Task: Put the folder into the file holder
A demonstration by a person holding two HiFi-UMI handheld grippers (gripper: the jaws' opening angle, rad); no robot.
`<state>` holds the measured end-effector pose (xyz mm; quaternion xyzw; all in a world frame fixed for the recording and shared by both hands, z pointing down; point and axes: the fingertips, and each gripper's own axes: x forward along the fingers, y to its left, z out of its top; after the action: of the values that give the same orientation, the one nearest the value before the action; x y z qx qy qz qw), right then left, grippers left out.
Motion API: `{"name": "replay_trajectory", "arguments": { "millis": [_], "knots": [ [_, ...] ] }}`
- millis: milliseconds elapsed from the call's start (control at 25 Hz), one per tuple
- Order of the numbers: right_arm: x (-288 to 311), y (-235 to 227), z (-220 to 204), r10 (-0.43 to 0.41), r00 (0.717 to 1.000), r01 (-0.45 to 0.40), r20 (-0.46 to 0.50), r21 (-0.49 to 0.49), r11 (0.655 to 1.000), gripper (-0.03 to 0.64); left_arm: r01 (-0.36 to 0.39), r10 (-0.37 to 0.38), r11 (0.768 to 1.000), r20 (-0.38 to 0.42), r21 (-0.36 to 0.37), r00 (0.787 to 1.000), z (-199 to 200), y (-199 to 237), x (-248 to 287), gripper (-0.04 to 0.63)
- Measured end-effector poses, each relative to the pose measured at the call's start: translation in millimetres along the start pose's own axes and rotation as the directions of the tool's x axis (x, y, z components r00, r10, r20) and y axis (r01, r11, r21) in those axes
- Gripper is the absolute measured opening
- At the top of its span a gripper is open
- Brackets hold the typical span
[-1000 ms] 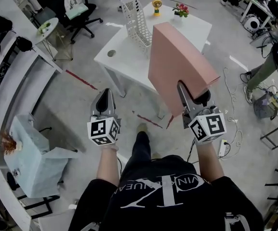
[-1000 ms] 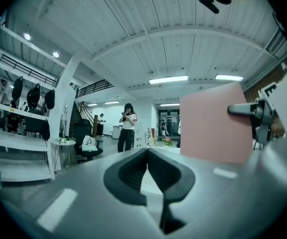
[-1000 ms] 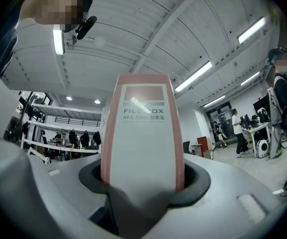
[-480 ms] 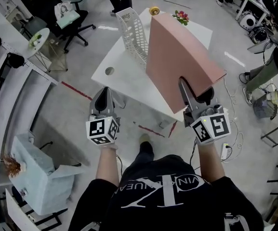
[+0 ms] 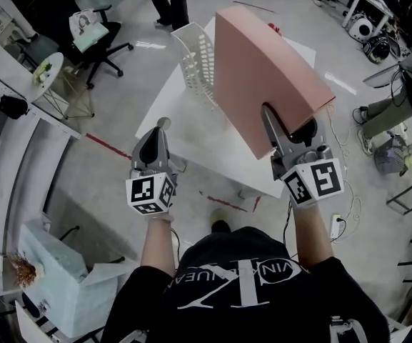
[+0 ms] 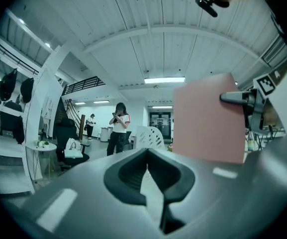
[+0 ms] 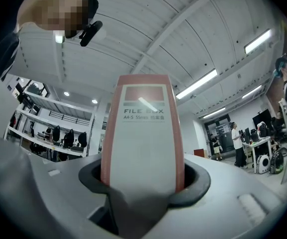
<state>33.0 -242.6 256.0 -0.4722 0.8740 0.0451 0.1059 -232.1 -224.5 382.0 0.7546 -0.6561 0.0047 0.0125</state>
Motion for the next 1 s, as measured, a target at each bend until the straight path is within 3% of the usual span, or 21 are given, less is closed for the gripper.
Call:
{"name": "replay_trajectory", "arguments": {
  "millis": [600,1000],
  "knots": [
    [69,3,-13,-0.007,1.0,0.007,-0.02,-0.025,1.0,0.295,-0.018,0.018,1.0,-0.01,-0.022,1.0,-11,40,20,0.0],
    [118,5,-24,0.036,0.998,-0.036,-0.044,-0.019,0.999,0.295,-0.05,0.05,0.998,-0.018,-0.031,0.999,-10,58,50,0.0]
  ]
}}
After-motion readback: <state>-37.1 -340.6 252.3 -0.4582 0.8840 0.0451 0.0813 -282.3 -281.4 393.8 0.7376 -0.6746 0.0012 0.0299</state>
